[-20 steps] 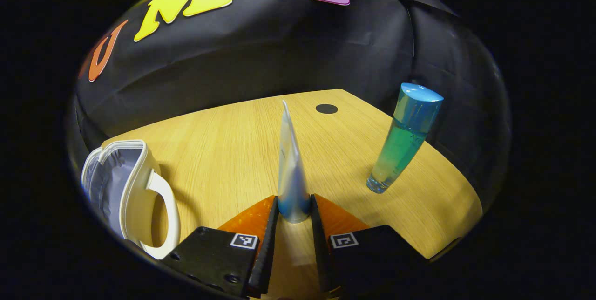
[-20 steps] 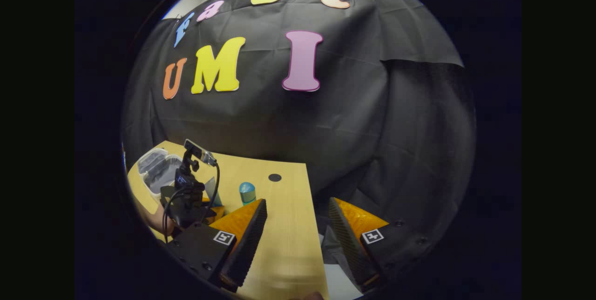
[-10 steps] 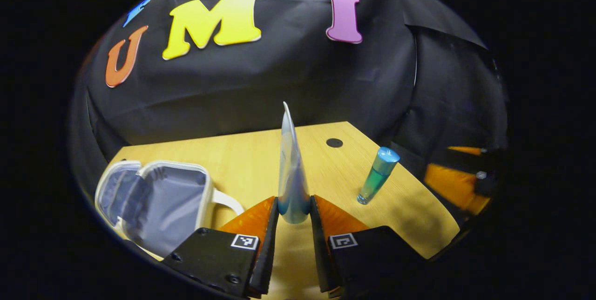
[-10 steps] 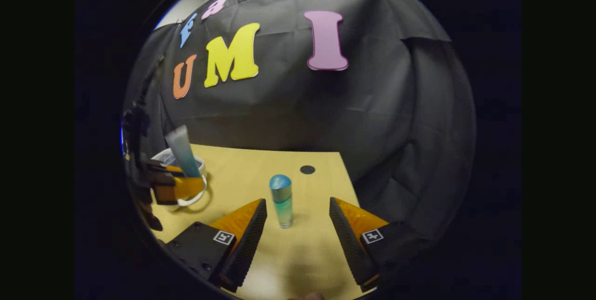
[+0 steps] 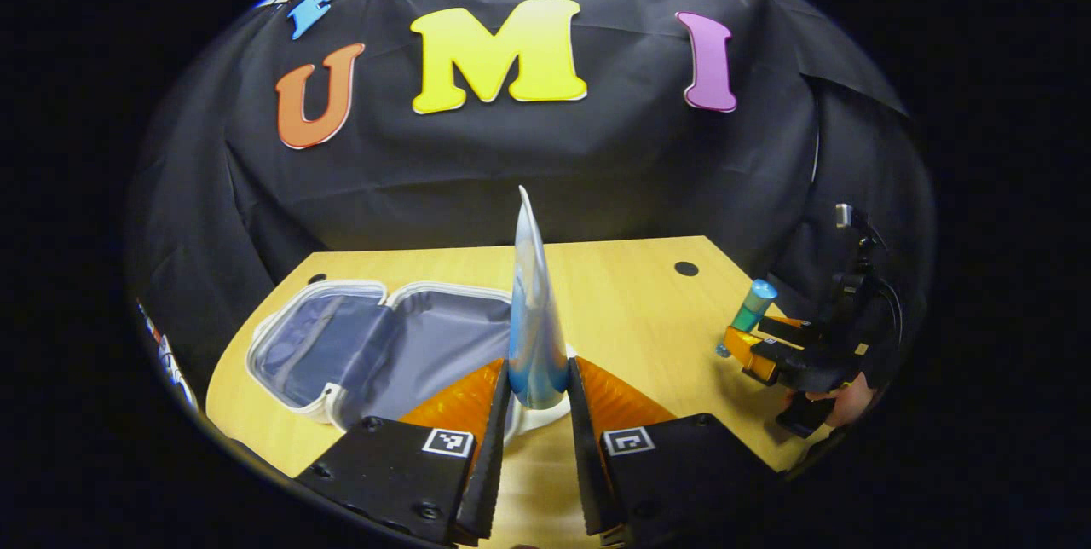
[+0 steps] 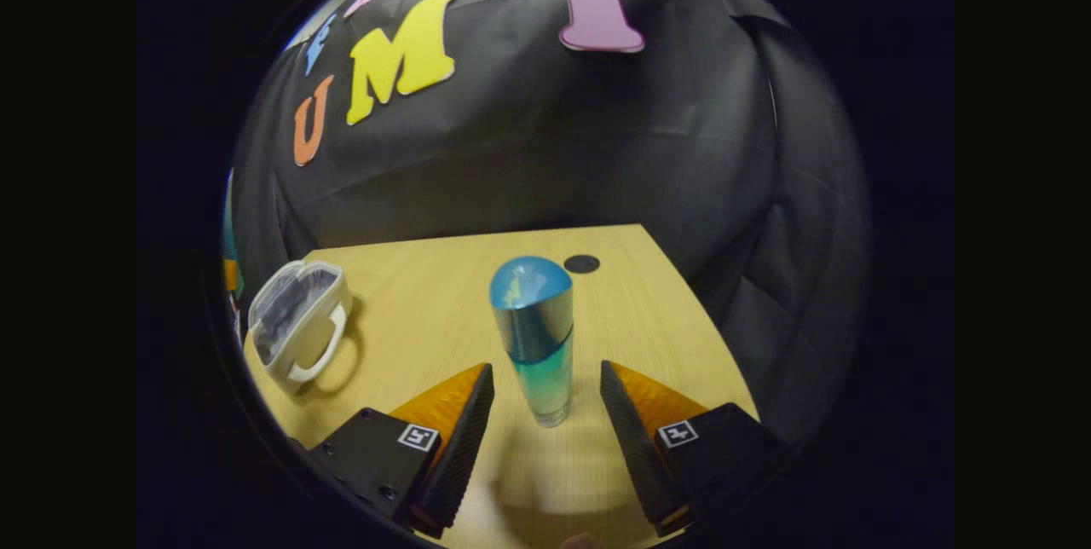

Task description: First open the suitcase, pack the skin care products into it, and then close the suitcase.

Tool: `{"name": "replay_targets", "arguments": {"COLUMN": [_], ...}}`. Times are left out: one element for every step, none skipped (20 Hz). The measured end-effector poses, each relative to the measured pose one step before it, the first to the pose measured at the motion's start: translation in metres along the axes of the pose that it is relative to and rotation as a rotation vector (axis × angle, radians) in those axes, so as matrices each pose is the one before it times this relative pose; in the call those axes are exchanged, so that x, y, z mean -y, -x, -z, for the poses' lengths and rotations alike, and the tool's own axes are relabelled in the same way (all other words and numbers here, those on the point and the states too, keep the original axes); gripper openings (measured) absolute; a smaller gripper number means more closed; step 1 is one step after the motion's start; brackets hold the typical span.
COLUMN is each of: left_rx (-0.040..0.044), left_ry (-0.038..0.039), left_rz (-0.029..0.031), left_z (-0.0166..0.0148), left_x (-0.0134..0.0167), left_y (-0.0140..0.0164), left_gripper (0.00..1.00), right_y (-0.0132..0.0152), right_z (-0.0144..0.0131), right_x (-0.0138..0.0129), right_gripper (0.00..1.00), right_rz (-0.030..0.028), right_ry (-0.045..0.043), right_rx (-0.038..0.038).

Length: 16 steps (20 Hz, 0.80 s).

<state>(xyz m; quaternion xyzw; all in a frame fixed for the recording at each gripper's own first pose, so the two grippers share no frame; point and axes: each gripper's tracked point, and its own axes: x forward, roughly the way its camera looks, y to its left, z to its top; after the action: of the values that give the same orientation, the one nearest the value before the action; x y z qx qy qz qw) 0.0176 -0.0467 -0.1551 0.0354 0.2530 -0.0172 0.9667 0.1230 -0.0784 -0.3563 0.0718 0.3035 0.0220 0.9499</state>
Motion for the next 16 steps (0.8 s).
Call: {"name": "replay_targets", "arguments": {"left_rx": [-0.00030, -0.00276, -0.00407, -0.00770, -0.00474, -0.00691, -0.00518, -0.00328, -0.00031, 0.00315, -0.00010, -0.00039, -0.00352, -0.01009, -0.01389, -0.02048], "left_ry": [0.00310, 0.00163, 0.00598, 0.00655, 0.00756, 0.00653, 0.00549, 0.00098, -0.00422, -0.00356, -0.00379, -0.00577, -0.00514, -0.00337, -0.00306, -0.00078], "left_rz": [-0.02165, -0.02441, -0.01476, -0.01342, -0.01305, -0.01207, -0.01145, -0.00621, -0.00335, 0.00128, 0.00316, 0.00141, 0.01611, 0.02047, 0.02488, 0.02922], "left_z": [0.00028, 0.00154, 0.00227, 0.00463, 0.00191, 0.00253, 0.00163, 0.00063, -0.00099, -0.00083, -0.00131, -0.00008, 0.00164, 0.00490, 0.00592, 0.00753], "left_x": [-0.01195, -0.01187, -0.00822, -0.00865, -0.00877, -0.00857, -0.00958, -0.00801, -0.00869, -0.00879, -0.00712, -0.00846, -0.00480, -0.00319, -0.00248, -0.00136], "left_y": [0.00254, 0.00313, 0.00279, 0.00173, 0.00204, 0.00026, 0.00043, 0.00114, 0.00002, -0.00139, -0.00465, -0.00528, -0.00504, -0.00790, -0.01011, -0.01052], "left_gripper": [0.41, 0.41, 0.41, 0.41, 0.41, 0.41, 0.41, 0.41, 0.41, 0.41, 0.41, 0.41, 0.41, 0.41, 0.41, 0.41], "right_y": [-0.00759, -0.00531, -0.00307, -0.00174, -0.00077, -0.00074, -0.00691, 0.00532, 0.00270, 0.00510, 0.00839, 0.01200, 0.01445, 0.01656, 0.01766, 0.01869], "right_z": [0.00432, 0.00334, 0.00047, 0.00002, -0.00144, -0.00244, 0.00008, -0.00228, -0.00086, -0.00115, -0.00561, -0.00853, -0.00825, -0.00868, -0.00909, -0.00705], "right_x": [-0.00184, 0.00027, 0.00132, -0.00022, -0.00049, 0.00194, 0.00109, -0.00079, 0.00114, 0.00164, -0.00137, 0.00088, 0.00010, -0.00125, -0.00339, -0.00489], "right_gripper": [0.74, 0.71, 0.69, 0.60, 0.58, 0.57, 0.48, 0.39, 0.35, 0.34, 0.35, 0.34, 0.31, 0.34, 0.34, 0.34], "right_rz": [-0.00831, 0.00447, 0.01218, 0.00718, 0.00730, 0.02329, 0.01173, 0.00968, 0.01369, 0.00319, -0.00083, 0.00252, 0.00181, -0.00384, -0.00593, -0.00683], "right_ry": [-0.01444, -0.00079, 0.00104, -0.00032, -0.00067, 0.01076, 0.01311, 0.00766, 0.00486, -0.01543, -0.01876, -0.00851, -0.00315, -0.00546, -0.00249, 0.00451], "right_rx": [-0.01516, -0.01031, -0.00344, -0.00194, -0.00183, 0.00492, 0.00091, -0.00559, -0.01566, -0.00906, 0.00016, 0.00973, 0.00731, 0.00982, 0.00852, 0.00950]}}
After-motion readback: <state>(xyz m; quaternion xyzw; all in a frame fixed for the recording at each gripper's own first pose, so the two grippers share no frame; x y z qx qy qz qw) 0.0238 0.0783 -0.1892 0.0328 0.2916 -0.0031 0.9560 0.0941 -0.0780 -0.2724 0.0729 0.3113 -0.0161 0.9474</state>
